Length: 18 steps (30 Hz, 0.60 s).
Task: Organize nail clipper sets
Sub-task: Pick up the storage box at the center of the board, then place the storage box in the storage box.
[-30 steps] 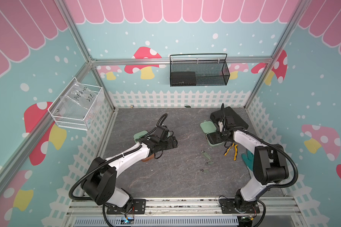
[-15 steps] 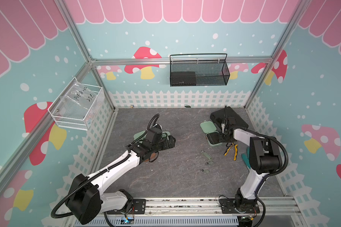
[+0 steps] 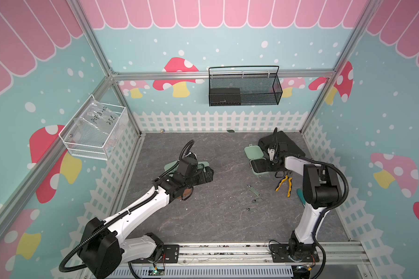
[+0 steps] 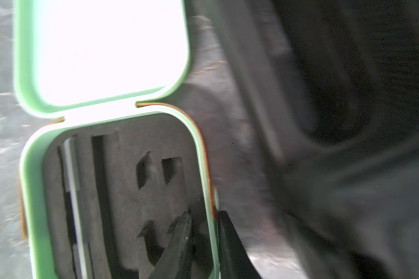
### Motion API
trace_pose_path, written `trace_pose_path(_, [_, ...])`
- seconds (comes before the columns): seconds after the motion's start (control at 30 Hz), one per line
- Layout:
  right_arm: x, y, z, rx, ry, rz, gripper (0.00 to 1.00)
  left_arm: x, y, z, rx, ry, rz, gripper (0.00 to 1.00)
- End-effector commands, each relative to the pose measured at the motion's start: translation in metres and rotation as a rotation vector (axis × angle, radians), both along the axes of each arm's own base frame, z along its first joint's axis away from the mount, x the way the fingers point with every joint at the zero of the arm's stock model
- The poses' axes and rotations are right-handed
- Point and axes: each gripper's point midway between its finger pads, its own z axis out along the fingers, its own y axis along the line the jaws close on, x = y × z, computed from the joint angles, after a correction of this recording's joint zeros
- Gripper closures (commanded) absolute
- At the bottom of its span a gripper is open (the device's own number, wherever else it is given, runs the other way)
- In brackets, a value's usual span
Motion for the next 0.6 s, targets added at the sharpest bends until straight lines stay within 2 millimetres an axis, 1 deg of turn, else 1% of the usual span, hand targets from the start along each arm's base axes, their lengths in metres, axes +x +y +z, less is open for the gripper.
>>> trace_pose_path(0.0, [-0.026,0.042,-0.027,0.02,0.114,0.129,0.78,-0.001,0.005,0.003,0.024,-0.013,0.003,0.0])
trace_pose_path(0.07, [-0.032,0.063,-0.029,0.012,0.122,0.173,0.79,-0.001,0.005,0.003,0.025,-0.01,0.004,0.0])
trace_pose_path(0.2, [-0.051,0.104,-0.036,0.008,0.148,0.253,0.79,-0.003,0.005,0.002,0.029,-0.003,0.002,0.0])
trace_pose_path(0.27, [-0.062,0.117,-0.039,0.006,0.161,0.274,0.79,-0.003,0.006,0.002,0.029,-0.001,0.002,0.0])
trace_pose_path(0.47, [-0.102,0.143,-0.037,0.001,0.178,0.328,0.79,-0.009,0.008,-0.002,0.04,0.024,-0.003,0.0])
trace_pose_path(0.5, [-0.11,0.147,-0.037,-0.003,0.182,0.338,0.79,-0.01,0.01,-0.003,0.043,0.027,-0.003,0.0])
trace_pose_path(0.53, [-0.116,0.15,-0.031,0.0,0.173,0.343,0.79,-0.011,0.01,-0.004,0.045,0.031,-0.003,0.0])
trace_pose_path(0.57, [-0.126,0.15,-0.032,-0.004,0.182,0.344,0.79,-0.012,0.011,-0.005,0.049,0.036,-0.002,0.0])
